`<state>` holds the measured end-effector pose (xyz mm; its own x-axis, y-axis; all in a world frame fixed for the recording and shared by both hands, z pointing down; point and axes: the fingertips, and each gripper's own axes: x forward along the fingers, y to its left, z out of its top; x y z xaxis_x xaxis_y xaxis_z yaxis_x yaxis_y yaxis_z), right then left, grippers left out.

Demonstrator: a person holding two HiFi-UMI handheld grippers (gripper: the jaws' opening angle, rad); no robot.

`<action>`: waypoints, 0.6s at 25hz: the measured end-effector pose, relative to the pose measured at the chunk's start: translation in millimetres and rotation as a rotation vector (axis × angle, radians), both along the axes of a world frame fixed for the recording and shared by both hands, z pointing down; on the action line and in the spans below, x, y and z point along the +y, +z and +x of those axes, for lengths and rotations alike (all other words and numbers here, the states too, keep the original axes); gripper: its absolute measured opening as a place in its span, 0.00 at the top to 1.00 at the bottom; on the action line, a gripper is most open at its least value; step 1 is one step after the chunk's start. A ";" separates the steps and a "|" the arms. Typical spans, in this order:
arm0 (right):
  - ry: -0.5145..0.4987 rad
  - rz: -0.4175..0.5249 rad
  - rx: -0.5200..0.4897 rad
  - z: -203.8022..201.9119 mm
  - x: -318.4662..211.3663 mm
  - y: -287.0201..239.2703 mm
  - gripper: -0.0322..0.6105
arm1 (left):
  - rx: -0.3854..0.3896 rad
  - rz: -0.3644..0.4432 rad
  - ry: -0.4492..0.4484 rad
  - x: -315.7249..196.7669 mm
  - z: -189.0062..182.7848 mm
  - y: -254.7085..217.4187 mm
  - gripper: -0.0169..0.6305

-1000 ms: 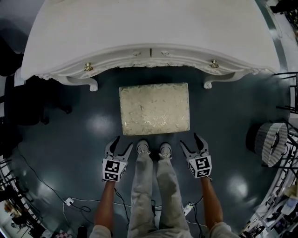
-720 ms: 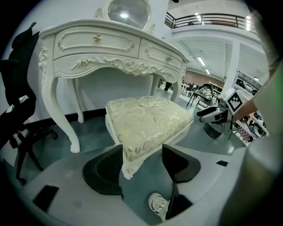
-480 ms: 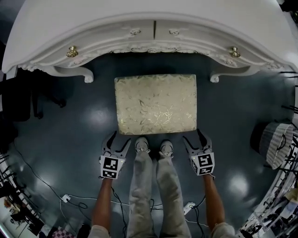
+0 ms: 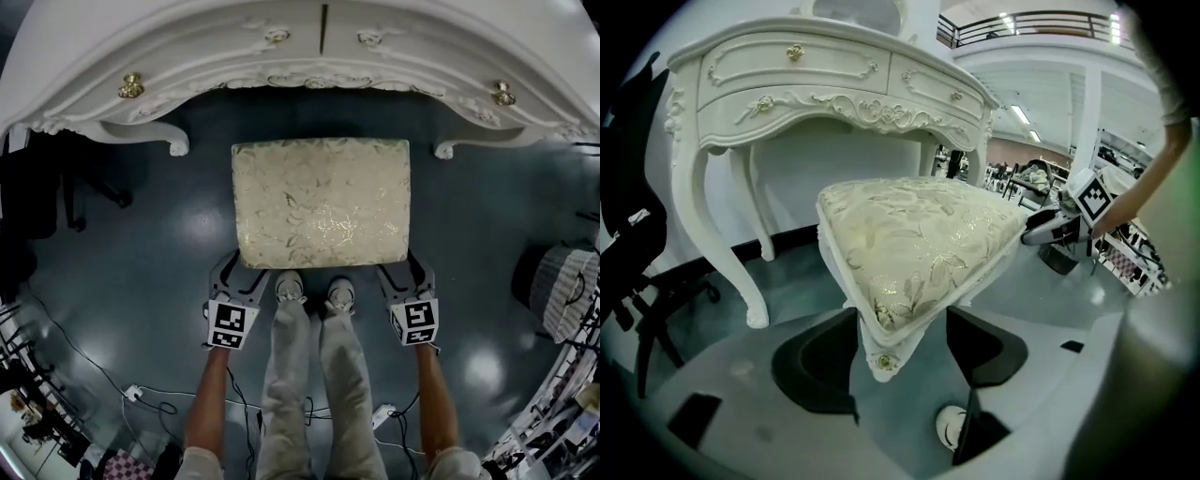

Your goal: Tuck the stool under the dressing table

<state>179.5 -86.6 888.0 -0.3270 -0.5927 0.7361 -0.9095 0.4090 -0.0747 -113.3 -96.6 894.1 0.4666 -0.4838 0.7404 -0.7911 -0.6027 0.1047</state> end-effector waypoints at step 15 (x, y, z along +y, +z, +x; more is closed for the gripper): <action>0.001 0.012 0.059 4.0 -5.5 2.7 0.51 | -0.030 -0.028 0.049 -7.3 2.6 8.4 0.53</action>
